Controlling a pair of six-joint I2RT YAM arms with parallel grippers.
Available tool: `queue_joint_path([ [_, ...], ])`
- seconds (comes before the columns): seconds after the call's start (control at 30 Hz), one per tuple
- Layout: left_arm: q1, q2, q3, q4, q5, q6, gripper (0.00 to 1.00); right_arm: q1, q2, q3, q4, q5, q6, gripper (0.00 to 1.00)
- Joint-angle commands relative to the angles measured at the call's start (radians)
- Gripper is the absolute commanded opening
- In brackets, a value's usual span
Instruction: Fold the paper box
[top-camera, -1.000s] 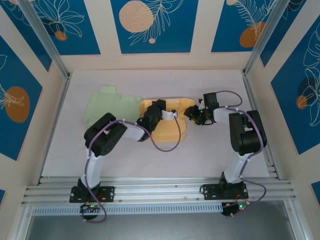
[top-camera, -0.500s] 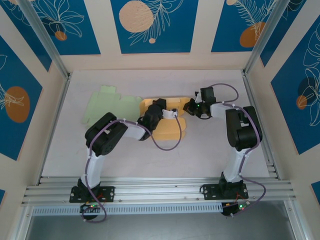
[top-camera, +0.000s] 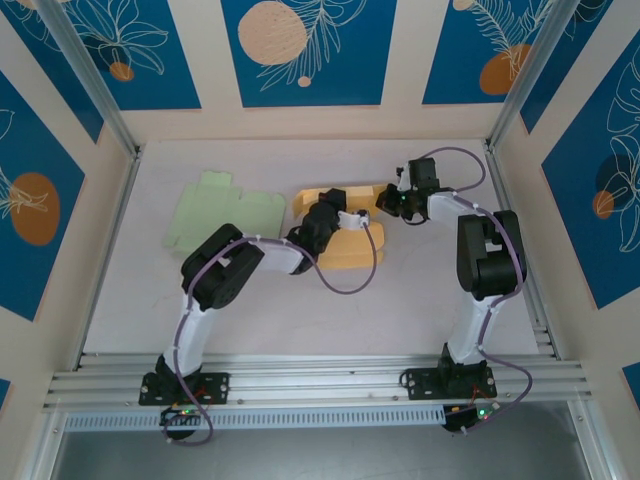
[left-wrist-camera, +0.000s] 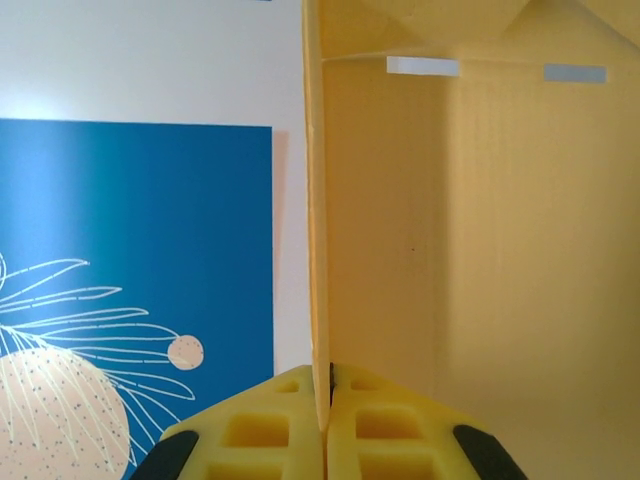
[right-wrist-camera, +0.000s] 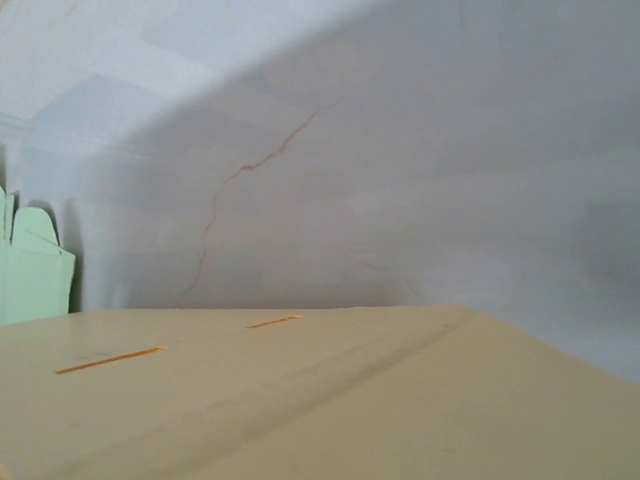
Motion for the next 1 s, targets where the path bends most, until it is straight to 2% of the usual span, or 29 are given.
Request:
queue_joint_path([
  [0.0,-0.014,0.058,0.018,0.004,-0.018,0.063,0.07,0.004,-0.01,-0.023,0.005,-0.051,-0.007,0.05],
  [0.03,-0.013,0.069,0.019,0.018,-0.022,0.078,0.07,0.002,-0.011,-0.033,0.009,-0.074,0.002,0.1],
  [0.1,-0.011,0.085,0.02,0.041,-0.026,0.095,0.06,-0.006,-0.021,-0.052,0.017,-0.1,0.017,0.11],
  [0.37,0.001,0.084,-0.017,0.075,0.019,0.143,0.06,-0.071,-0.122,-0.126,-0.009,-0.159,0.012,0.31],
  [0.53,0.007,0.088,-0.031,0.095,0.035,0.174,0.06,-0.149,-0.197,-0.167,0.025,-0.258,0.009,0.37],
  [0.63,0.011,0.083,-0.039,0.103,0.04,0.173,0.06,-0.204,-0.218,-0.165,0.041,-0.272,0.014,0.4],
  [0.77,0.012,0.085,-0.038,0.105,0.04,0.171,0.06,-0.268,-0.134,-0.073,-0.006,-0.235,0.016,0.39],
  [0.97,0.011,0.095,-0.034,0.109,0.038,0.169,0.06,-0.289,0.135,0.154,-0.035,-0.365,0.01,0.36],
])
